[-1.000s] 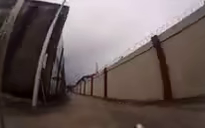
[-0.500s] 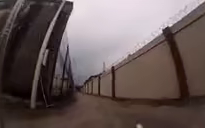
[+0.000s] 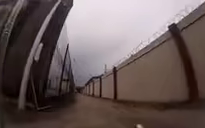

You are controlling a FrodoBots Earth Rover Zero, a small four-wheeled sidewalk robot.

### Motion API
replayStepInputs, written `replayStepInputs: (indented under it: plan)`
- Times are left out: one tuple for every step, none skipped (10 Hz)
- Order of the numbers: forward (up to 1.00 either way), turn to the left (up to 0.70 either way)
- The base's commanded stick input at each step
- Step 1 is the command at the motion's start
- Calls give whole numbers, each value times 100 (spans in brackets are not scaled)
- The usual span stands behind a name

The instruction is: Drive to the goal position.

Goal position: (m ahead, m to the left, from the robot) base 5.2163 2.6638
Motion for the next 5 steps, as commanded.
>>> replayStepInputs:
  plan:
    - [84,3]
    - [84,3]
    - [84,3]
    - [84,3]
    - [84,3]
